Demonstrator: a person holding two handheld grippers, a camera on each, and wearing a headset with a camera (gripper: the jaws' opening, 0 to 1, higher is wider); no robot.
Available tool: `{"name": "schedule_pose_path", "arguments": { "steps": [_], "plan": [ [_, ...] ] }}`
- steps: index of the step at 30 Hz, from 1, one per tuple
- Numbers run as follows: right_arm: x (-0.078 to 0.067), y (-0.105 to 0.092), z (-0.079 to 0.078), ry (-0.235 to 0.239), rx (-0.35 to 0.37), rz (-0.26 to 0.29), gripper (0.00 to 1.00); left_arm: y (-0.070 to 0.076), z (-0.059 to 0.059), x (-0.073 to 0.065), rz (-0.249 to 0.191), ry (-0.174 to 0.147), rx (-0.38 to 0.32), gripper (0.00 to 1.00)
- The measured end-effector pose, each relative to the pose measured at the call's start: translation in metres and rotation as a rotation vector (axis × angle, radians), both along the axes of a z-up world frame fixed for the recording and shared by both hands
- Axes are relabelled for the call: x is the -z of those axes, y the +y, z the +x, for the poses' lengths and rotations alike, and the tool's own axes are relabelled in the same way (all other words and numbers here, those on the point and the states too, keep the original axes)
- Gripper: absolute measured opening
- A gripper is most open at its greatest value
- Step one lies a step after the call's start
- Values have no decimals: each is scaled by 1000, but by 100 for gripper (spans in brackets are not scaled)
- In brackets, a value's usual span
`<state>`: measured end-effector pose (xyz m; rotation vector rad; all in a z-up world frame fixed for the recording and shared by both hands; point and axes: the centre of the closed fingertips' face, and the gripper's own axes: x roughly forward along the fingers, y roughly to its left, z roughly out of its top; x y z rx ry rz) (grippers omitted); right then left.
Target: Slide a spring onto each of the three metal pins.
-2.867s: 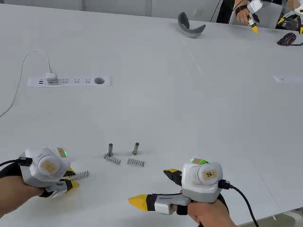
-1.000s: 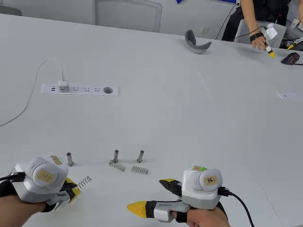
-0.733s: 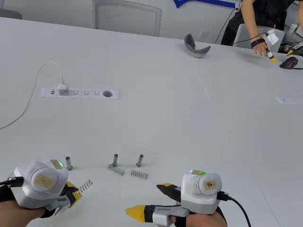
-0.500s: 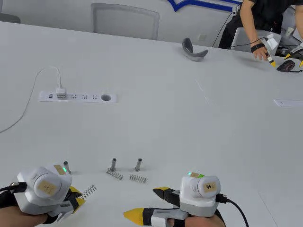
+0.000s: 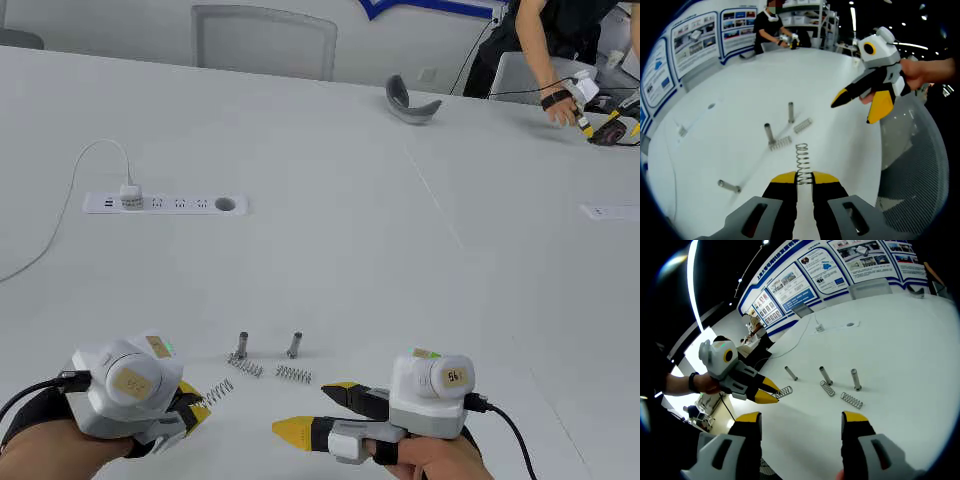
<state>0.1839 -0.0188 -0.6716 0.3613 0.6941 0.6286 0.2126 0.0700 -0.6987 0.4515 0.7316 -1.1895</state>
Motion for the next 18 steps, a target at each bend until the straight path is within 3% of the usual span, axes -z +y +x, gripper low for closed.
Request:
{"name": "schedule_pose_path", "arguments": {
  "steps": [14,18],
  "plan": [
    [-6,13,2,36,-16,135,50,-30,-23,-10,-18,-10,99,10],
    [-5,16,1,46,-26,150,47,-39,-27,-15,-27,-12,118,10]
  ]
}}
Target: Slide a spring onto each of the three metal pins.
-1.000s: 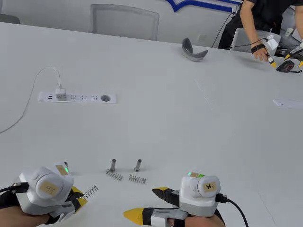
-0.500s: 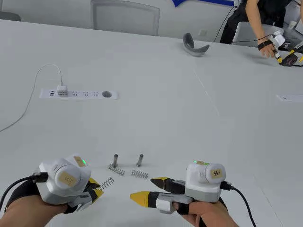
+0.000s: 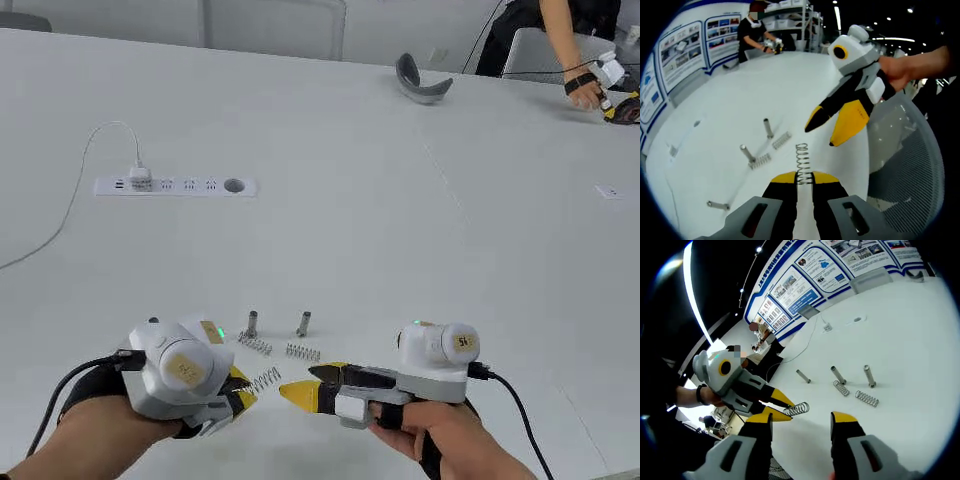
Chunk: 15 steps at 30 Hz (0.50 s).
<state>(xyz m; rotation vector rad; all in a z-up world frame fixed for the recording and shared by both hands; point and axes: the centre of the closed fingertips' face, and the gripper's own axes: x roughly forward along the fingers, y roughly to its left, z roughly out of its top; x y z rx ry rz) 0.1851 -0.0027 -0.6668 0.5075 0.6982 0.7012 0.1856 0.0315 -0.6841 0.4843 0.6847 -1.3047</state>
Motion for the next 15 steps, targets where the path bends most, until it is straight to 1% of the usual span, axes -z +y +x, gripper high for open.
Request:
{"name": "schedule_pose_path", "arguments": {
  "steps": [6,13,15],
  "plan": [
    [1,4,-2,17,-10,24,43,-11,-7,-4,-6,-10,37,10],
    [-2,7,-1,32,0,70,31,-15,-14,-6,-9,-17,65,10],
    [-3,8,-1,39,-1,82,29,-16,-16,-7,-7,-25,72,10]
  ]
}}
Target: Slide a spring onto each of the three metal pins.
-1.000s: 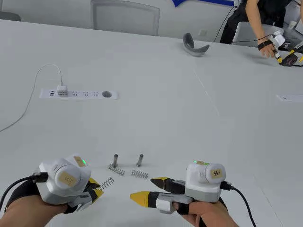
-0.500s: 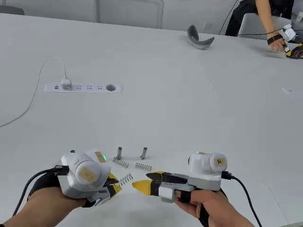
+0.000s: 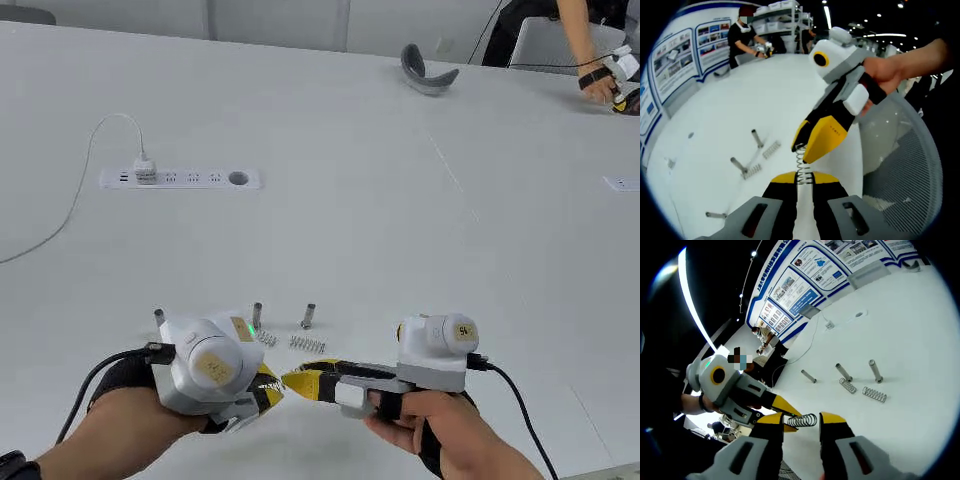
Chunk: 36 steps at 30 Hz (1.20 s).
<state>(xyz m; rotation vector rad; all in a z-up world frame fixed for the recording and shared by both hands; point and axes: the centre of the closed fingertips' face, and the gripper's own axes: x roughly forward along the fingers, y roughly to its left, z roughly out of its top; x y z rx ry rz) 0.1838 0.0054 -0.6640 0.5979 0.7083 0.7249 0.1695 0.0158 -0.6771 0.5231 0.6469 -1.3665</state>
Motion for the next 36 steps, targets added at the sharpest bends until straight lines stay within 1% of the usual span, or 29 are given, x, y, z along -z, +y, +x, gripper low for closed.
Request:
{"name": "schedule_pose_path", "arguments": {
  "steps": [4,8,9,11,13,15,17,23,27,31,33,36],
  "plan": [
    [2,2,-2,19,-6,7,25,1,-1,0,3,-4,5,10],
    [3,3,-3,24,-13,7,23,4,-3,1,6,-3,3,10],
    [4,4,-4,26,-17,7,23,5,-4,1,6,2,-1,10],
    [5,7,-4,30,-24,7,21,8,-5,1,3,-4,-6,10],
    [3,9,-5,32,-33,11,19,11,-6,1,2,-7,-10,10],
    [0,13,-5,32,-46,14,18,14,-6,1,-3,0,-20,10],
    [-3,18,-5,28,-62,15,17,18,-6,1,-3,-4,-26,10],
    [-8,30,-6,25,-101,13,14,26,-2,-2,-15,-16,-49,10],
    [-9,41,-9,21,-143,0,14,32,1,-4,-27,-19,-72,10],
    [-9,48,-10,19,-174,-23,14,37,1,-4,-38,-23,-83,10],
    [-9,50,-9,15,-185,-34,13,39,0,-5,-44,-23,-85,10],
    [-12,54,-8,9,-199,-44,12,42,-1,-7,-56,-29,-83,10]
  ]
}}
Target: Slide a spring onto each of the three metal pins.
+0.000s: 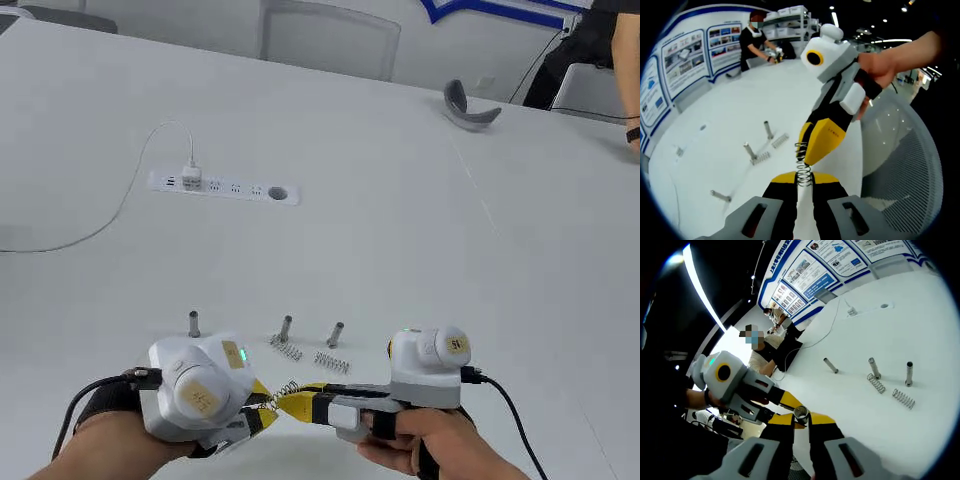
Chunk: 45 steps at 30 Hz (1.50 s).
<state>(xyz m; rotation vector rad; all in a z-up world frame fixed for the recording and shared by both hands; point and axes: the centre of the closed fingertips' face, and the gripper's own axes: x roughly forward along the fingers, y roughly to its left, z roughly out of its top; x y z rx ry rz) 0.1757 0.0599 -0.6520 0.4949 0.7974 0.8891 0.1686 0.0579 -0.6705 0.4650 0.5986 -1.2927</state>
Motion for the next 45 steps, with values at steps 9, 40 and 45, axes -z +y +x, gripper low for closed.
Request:
{"name": "schedule_pose_path", "arguments": {
  "steps": [9,40,45],
  "plan": [
    [-1,11,1,-19,-55,-42,12,8,3,-2,-22,-6,-8,9],
    [-9,16,-16,-202,-519,-364,14,0,-9,-17,-142,-14,72,9],
    [-8,17,-17,-215,-572,-396,14,0,-10,-17,-142,-18,86,9]
  ]
}}
